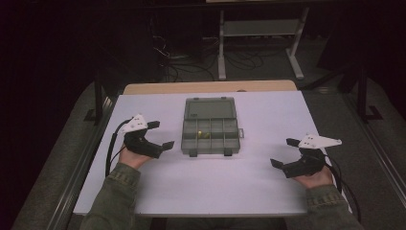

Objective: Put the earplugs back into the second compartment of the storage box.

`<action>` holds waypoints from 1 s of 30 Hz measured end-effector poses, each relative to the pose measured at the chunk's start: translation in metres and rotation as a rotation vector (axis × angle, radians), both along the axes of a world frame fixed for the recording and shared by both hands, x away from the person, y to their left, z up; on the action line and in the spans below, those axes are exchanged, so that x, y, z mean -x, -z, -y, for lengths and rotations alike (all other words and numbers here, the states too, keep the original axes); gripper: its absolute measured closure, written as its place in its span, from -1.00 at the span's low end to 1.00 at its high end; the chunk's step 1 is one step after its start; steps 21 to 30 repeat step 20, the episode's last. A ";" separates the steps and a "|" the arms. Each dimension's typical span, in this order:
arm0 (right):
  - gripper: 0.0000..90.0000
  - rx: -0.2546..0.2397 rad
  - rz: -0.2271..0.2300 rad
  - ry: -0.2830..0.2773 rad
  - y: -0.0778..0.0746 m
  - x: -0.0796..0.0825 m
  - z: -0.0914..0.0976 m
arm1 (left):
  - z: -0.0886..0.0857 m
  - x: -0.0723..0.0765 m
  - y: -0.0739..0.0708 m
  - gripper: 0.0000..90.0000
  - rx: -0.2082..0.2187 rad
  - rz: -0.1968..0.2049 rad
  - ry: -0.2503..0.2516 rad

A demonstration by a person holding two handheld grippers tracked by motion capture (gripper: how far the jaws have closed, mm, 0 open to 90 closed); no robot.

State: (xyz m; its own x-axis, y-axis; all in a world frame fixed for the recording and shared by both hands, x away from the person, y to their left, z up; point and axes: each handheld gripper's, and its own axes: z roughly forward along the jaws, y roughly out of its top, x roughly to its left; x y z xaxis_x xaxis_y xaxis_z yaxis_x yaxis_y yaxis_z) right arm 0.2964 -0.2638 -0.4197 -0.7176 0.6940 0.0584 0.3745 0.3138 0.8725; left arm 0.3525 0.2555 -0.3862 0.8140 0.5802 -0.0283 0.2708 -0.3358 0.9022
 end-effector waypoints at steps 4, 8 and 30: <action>-1.00 0.000 -0.002 0.000 0.000 0.000 0.000 | -0.015 0.008 0.003 -1.00 0.019 0.013 -0.036; -1.00 0.001 0.000 -0.002 0.000 0.000 0.000 | -0.026 0.015 0.005 -1.00 0.038 0.035 -0.070; -1.00 -0.010 0.002 -0.005 -0.001 0.001 0.001 | -0.059 0.033 0.014 -1.00 0.068 0.064 -0.144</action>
